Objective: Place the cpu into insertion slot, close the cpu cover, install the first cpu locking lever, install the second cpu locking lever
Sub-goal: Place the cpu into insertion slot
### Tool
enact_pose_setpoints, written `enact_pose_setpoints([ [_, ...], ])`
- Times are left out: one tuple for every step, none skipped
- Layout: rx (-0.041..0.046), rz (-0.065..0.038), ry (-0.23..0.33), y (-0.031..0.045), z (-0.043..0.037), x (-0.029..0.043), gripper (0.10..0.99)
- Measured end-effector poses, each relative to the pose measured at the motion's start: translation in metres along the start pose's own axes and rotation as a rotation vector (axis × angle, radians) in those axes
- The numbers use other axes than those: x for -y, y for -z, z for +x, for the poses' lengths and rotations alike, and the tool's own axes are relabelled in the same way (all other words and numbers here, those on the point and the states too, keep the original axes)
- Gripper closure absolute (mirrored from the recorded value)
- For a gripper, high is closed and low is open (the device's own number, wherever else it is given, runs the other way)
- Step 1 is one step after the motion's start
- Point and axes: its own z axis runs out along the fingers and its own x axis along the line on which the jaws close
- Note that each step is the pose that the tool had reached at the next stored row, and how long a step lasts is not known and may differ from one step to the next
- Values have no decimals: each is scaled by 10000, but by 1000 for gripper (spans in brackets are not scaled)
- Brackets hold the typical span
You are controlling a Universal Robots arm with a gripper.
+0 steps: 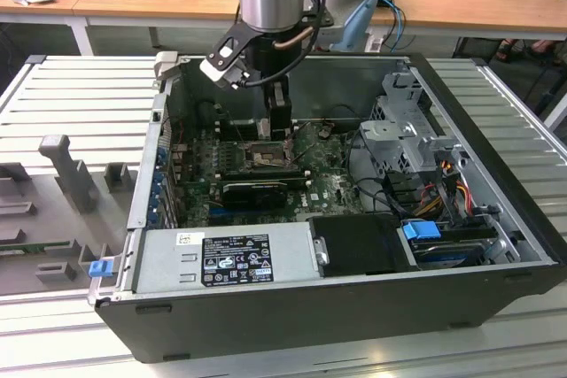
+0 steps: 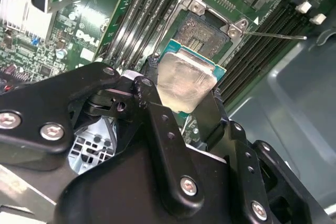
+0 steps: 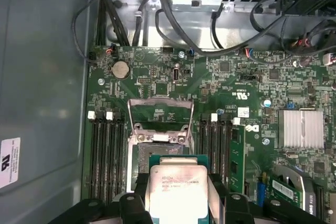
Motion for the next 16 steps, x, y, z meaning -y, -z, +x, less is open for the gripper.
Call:
enact_pose_setpoints([
  [1, 0, -19, -24, 1, 2, 557],
  [6, -2, -83, -44, 1, 6, 557],
  [15, -4, -176, -66, 0, 9, 557],
  [22, -6, -247, -84, 0, 10, 557],
  [29, -7, -330, -108, -1, 12, 557],
  [31, -8, -360, -125, -1, 13, 557],
  [32, -9, -372, -168, -2, 17, 557],
  [16, -11, -365, -200, -3, 24, 557],
  [11, -14, -325, -211, -3, 24, 557],
  [9, -18, -298, -216, -3, 25, 557],
  [6, -24, -288, -229, -3, 27, 557],
  [5, -28, -283, -243, -3, 38, 557],
  [6, -30, -276, -264, -2, 52, 557],
  [6, -29, -268, -281, -2, 60, 557],
  [2, -29, -248, -304, -2, 68, 557],
  [0, -28, -212, -322, -1, 74, 557],
])
